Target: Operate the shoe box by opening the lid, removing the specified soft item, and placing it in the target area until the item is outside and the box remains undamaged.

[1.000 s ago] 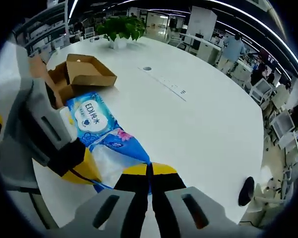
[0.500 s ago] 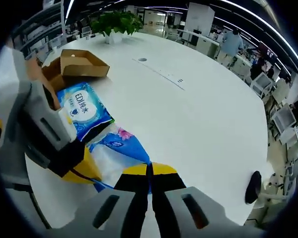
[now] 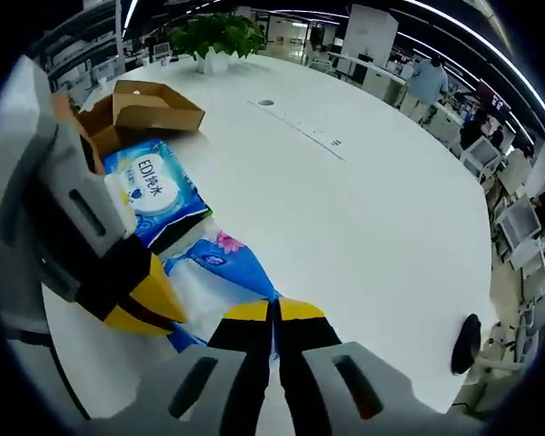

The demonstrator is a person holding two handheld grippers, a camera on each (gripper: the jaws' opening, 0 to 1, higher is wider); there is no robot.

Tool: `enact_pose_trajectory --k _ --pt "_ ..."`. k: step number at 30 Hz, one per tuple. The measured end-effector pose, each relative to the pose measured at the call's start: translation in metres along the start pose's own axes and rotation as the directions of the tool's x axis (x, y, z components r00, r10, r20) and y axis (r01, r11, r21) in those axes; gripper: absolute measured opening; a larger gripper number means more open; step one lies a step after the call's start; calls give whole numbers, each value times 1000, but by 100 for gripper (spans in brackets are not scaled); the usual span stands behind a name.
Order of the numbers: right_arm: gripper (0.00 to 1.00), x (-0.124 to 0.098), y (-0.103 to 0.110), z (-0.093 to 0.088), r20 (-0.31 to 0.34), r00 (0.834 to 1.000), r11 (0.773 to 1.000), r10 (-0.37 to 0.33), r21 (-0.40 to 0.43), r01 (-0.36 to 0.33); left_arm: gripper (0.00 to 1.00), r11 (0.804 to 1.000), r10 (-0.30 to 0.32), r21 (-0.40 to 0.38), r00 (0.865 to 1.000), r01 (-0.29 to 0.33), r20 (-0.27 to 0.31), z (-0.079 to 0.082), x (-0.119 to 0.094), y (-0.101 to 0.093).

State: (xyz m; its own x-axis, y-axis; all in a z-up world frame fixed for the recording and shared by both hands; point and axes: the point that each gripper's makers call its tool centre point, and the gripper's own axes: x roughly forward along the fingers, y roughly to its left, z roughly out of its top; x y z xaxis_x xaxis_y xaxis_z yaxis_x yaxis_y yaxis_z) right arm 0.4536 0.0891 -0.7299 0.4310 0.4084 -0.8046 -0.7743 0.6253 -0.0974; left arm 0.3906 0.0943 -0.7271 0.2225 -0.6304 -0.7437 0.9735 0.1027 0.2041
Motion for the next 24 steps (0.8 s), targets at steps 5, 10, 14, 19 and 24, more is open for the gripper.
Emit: enact_pose_trajectory --k 5,10,14,19,24 --pt "4 -5 4 -1 -1 1000 1000 -4 0 4 13 1000 -1 -4 1000 2 19 3 -10 -3" --pt "9 -12 5 0 8 1000 1000 -15 9 15 18 1000 -12 -18 999 13 43 7 -20 -8" --pt "13 -19 4 2 20 999 999 -30 29 29 21 998 -31 -59 998 34 63 12 -30 -12" --pt "18 -34 9 8 47 997 996 -54 72 51 24 990 -33 -133 994 47 105 21 -51 -15" --pt "21 -55 20 26 108 991 992 -76 105 65 27 981 -27 -187 990 52 135 25 -77 -16"
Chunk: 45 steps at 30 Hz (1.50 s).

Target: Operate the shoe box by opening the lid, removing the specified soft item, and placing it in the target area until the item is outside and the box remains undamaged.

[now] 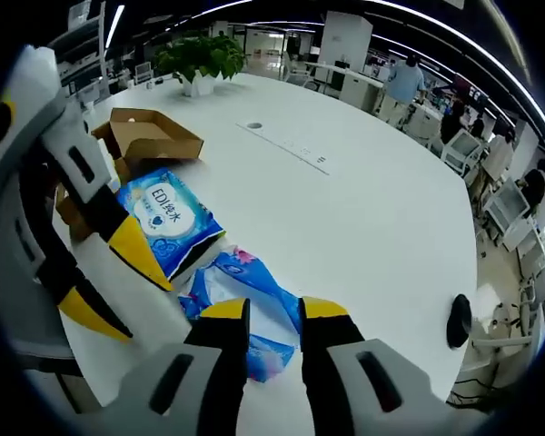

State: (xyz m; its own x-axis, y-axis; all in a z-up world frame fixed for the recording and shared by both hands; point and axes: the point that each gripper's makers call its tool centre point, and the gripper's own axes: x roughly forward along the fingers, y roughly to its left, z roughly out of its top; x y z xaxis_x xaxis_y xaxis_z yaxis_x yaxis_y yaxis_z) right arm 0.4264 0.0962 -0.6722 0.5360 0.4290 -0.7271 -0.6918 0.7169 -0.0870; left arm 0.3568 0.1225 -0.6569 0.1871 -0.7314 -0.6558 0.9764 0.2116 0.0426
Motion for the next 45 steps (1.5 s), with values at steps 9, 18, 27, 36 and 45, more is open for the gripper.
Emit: enact_pose_trajectory --k 9,18,27,36,45 --pt "29 -26 28 29 56 998 1000 -10 -3 10 32 997 19 -70 999 -16 37 -6 -52 3" --pt "37 -42 59 48 72 997 999 12 -41 -10 40 993 44 -111 998 -39 48 -25 -91 5" --pt "42 -47 91 63 78 995 996 53 -80 -47 47 987 82 -143 994 -71 76 -40 -124 10" --pt "46 -42 127 75 71 991 986 117 -125 -107 53 984 104 -154 992 -91 77 -62 -154 9" --pt "49 -33 163 87 69 981 972 184 -159 -171 62 978 132 -175 987 -114 95 -77 -180 12"
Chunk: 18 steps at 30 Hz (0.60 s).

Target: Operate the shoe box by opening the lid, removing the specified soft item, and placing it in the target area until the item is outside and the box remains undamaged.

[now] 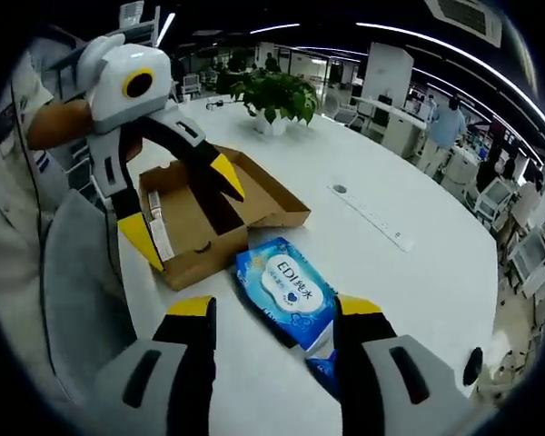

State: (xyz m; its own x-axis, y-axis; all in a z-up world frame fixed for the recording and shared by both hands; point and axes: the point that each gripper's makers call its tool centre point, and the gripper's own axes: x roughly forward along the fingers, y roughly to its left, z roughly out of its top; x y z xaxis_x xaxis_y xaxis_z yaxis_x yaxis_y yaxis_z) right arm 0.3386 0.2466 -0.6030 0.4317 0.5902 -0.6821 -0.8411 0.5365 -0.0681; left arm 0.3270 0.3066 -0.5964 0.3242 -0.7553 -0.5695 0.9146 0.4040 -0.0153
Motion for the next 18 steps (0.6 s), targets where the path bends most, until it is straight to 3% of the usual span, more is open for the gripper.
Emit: enact_pose_trajectory --k 18 --pt "51 30 46 26 3 993 990 117 -75 -116 73 994 104 -37 994 -103 45 -33 -65 16"
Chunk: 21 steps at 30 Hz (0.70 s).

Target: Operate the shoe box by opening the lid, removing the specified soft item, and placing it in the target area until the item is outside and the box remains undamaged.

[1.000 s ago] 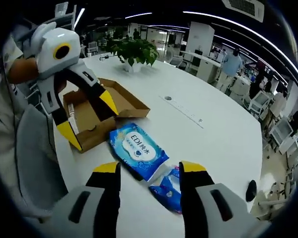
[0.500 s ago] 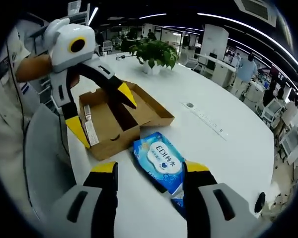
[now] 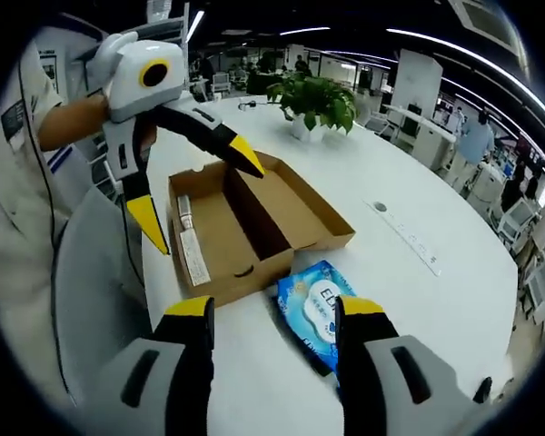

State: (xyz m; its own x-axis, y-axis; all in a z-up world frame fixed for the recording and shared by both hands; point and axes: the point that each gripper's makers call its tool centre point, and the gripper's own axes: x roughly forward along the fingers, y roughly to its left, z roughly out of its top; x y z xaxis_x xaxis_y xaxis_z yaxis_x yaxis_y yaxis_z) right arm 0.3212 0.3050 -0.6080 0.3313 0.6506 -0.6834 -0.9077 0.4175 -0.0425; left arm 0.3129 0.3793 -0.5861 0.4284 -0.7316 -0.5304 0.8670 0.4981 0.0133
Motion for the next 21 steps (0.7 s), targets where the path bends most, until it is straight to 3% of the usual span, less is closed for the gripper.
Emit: enact_pose_trajectory --k 16,21 --pt "50 38 43 16 -22 995 993 94 -75 -95 75 981 171 -90 985 -172 -11 -46 -87 28" --pt "49 48 52 22 -22 994 989 111 -95 -113 75 972 206 -111 979 -206 -12 -55 -103 31"
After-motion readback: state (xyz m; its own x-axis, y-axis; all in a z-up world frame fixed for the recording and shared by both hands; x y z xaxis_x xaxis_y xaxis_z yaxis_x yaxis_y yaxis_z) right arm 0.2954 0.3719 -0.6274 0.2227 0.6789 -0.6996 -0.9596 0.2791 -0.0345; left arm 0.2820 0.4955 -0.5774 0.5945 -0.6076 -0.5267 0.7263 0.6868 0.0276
